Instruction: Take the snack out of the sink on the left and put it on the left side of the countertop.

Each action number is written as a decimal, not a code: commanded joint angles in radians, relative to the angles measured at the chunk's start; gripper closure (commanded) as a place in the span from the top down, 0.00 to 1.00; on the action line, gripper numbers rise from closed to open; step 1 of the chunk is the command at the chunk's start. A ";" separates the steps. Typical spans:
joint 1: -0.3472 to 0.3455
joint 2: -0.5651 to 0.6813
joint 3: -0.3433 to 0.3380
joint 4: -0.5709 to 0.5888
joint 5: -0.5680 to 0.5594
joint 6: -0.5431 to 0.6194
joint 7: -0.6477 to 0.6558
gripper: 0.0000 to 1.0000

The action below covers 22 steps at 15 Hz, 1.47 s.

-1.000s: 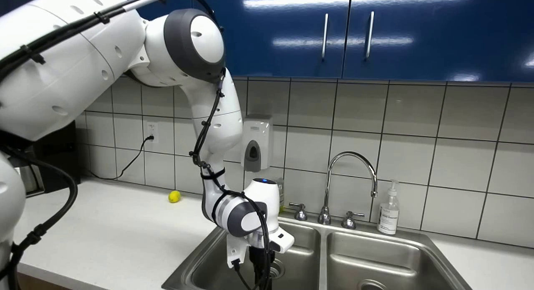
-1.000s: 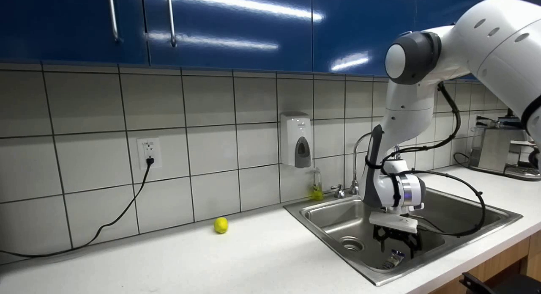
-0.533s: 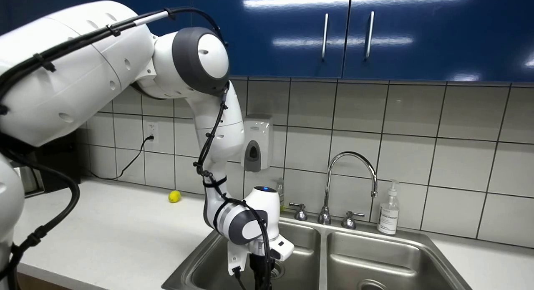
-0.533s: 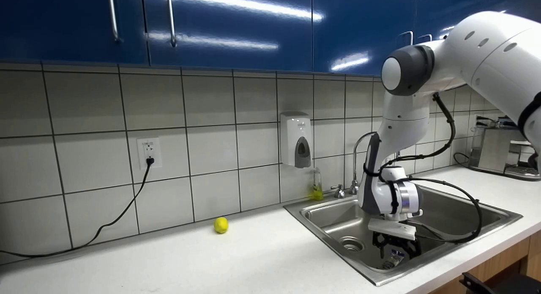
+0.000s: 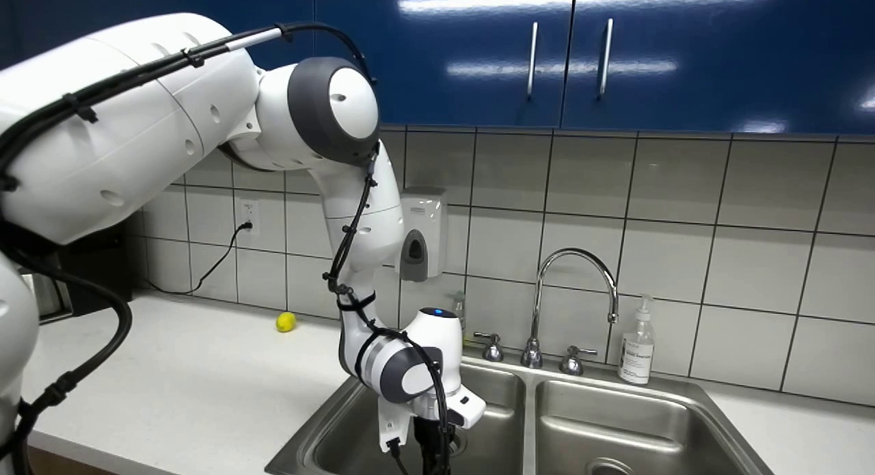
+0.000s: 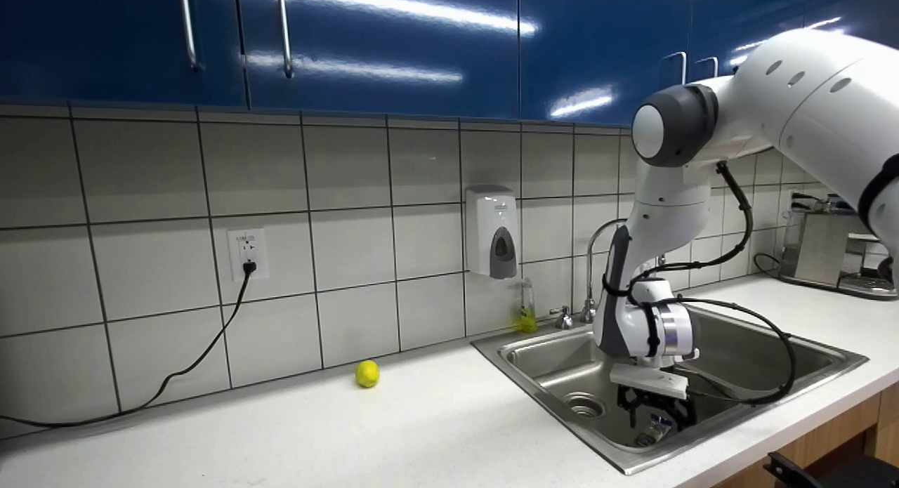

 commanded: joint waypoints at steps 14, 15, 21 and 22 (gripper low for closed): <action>-0.036 0.065 0.018 0.087 0.026 -0.001 -0.033 0.18; -0.038 0.067 0.020 0.089 0.027 -0.002 -0.034 0.11; -0.027 0.052 0.013 0.084 0.025 0.000 -0.029 0.09; -0.016 0.038 0.005 0.076 0.023 0.001 -0.025 0.09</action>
